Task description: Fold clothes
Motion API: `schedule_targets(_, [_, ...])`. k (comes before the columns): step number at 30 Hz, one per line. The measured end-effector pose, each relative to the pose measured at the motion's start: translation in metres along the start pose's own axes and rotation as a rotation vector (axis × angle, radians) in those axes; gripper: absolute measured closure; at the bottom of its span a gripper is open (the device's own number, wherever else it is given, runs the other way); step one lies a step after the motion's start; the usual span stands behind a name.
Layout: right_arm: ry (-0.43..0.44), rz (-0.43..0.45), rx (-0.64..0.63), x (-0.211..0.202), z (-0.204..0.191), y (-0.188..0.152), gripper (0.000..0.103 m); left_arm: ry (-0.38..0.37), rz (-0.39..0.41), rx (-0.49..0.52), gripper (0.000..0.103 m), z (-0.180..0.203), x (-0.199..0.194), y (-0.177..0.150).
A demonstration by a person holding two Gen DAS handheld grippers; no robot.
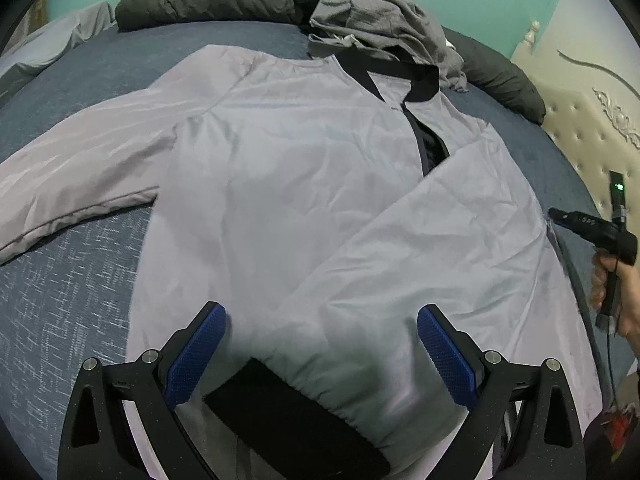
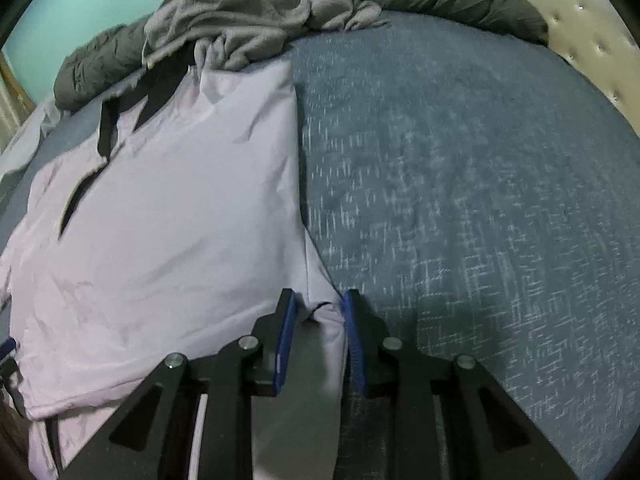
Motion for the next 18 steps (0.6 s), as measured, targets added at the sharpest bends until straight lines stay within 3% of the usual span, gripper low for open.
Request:
schedule_targets(2, [0.041,0.052,0.054,-0.017,-0.002,0.005,0.078,0.009,0.005,-0.006,0.004,-0.004,-0.002,0.001])
schedule_targets(8, [0.181,0.123,0.104,-0.055,-0.035,-0.020,0.078,0.013,-0.024,-0.076,0.004,-0.028,-0.005,-0.014])
schedule_targets(12, [0.294,0.128,0.188,-0.082,-0.049,-0.057,0.078,0.000,-0.041,-0.076,0.005,-0.033,-0.006,-0.023])
schedule_targets(18, [0.359,0.161,0.229,-0.100,-0.067,-0.087,0.078,-0.005,-0.055,-0.050,0.008,-0.036,-0.010,-0.038])
Point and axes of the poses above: each gripper's, at about its wrist camera, not at the fingertips, and x roughly the way its jaws point, z to its right, y to its top, the point moved 8 cm from there along x, roughly the way its jaws point, and after that the axes turned 14 degrees about x, right-handed, at the moved point
